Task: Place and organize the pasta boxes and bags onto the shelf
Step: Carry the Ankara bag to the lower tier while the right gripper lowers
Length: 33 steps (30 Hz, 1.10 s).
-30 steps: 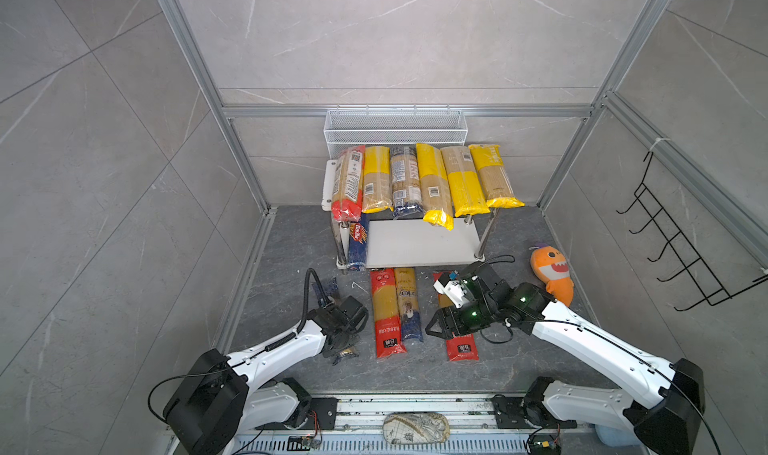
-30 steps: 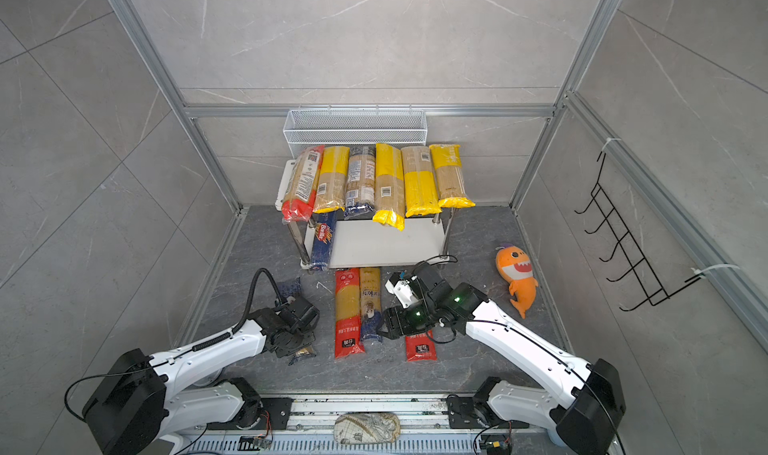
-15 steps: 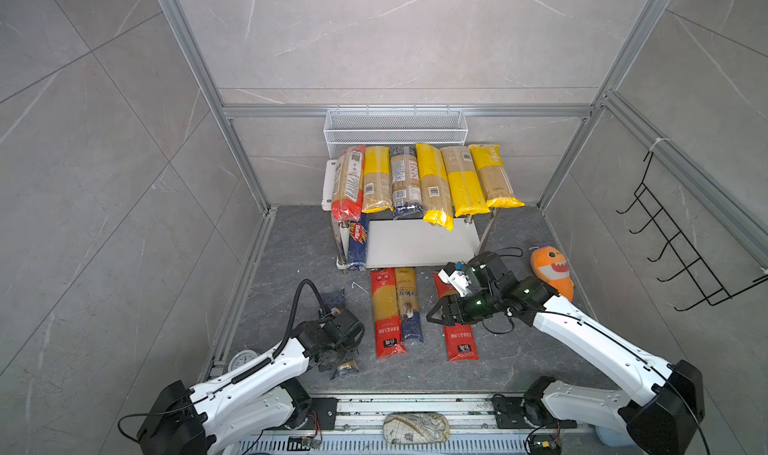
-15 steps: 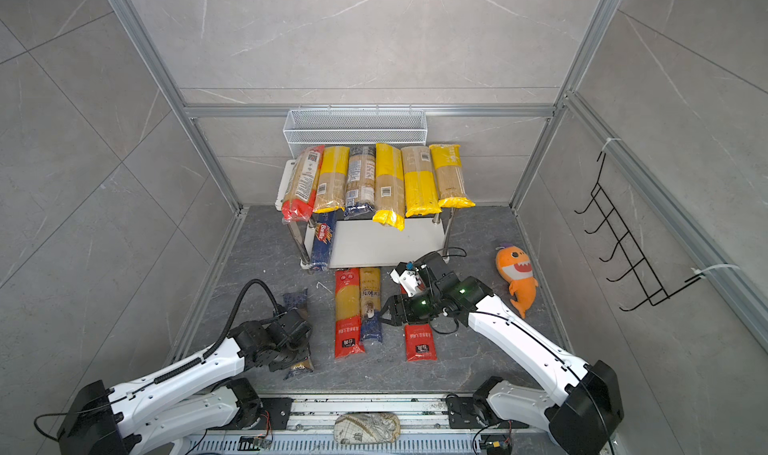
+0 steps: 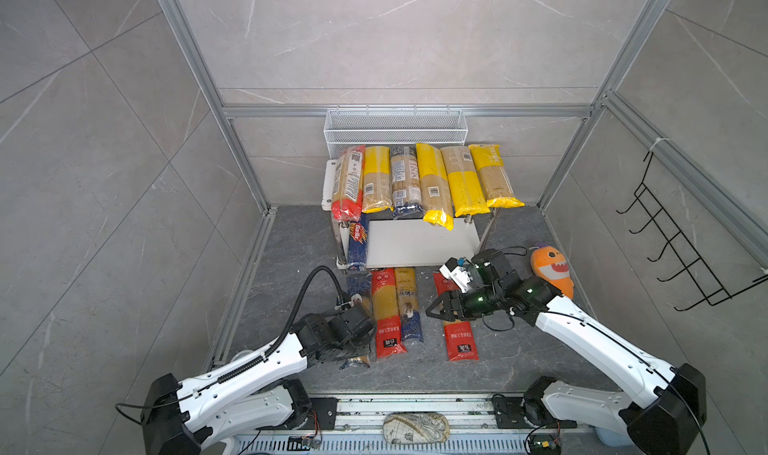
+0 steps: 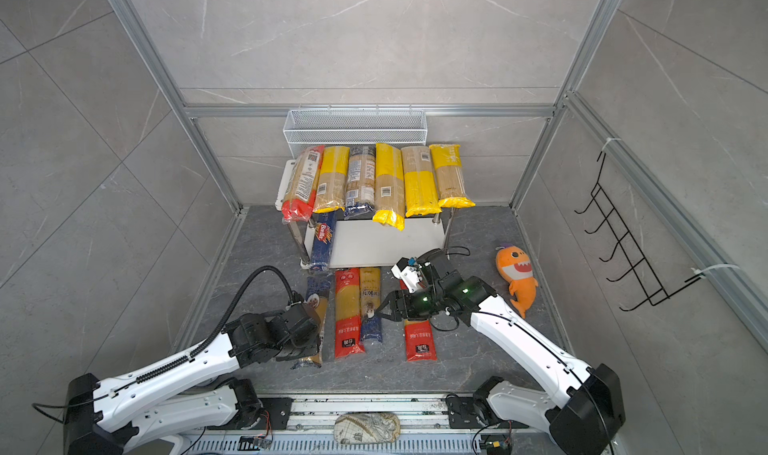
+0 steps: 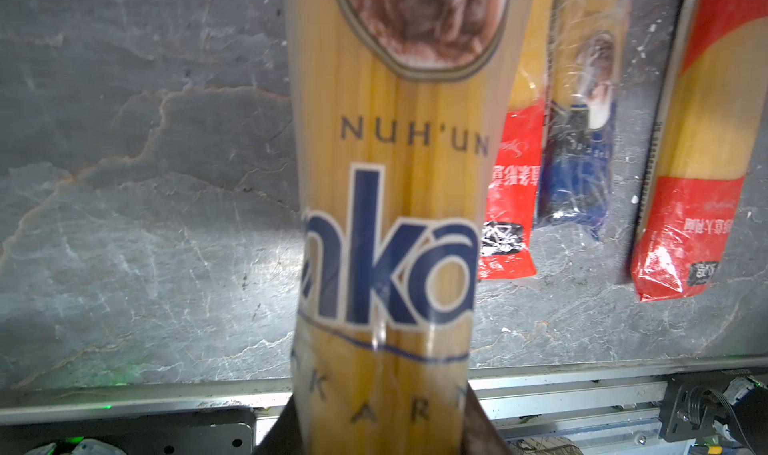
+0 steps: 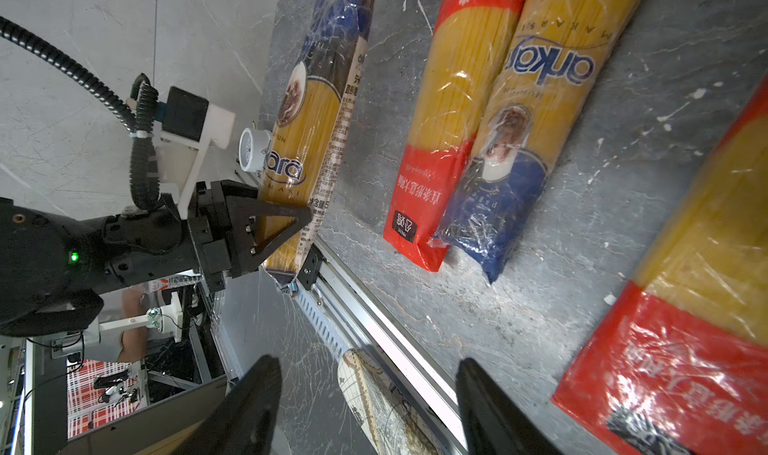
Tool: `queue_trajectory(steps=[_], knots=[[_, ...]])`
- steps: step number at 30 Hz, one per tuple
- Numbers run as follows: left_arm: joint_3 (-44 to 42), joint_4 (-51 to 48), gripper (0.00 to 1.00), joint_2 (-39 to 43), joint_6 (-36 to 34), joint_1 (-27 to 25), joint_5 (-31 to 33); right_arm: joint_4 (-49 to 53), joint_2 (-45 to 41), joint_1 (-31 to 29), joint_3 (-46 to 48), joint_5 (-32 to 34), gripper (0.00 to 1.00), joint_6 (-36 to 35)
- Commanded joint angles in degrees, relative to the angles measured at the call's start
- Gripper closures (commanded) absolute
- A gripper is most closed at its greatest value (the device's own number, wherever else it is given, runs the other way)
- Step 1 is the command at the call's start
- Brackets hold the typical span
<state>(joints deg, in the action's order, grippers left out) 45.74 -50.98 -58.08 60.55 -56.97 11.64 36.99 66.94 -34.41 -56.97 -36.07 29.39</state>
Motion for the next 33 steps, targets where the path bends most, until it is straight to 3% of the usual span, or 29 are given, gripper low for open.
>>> queue_trajectory(steps=[1,17,33], knots=[[5.66,4.44,1.0,-1.23,-4.34,-0.33,4.7,-0.12,-1.82,0.77,0.24,-0.98,0.3,0.84],[15.57,24.19,1.0,-17.68,-19.67,0.99,12.83,3.57,-4.04,6.27,-0.4,-1.36,0.3,-0.52],[21.65,39.54,1.0,-30.99,-28.93,13.99,5.49,7.83,0.33,13.42,-6.66,-1.7,0.3,-4.0]])
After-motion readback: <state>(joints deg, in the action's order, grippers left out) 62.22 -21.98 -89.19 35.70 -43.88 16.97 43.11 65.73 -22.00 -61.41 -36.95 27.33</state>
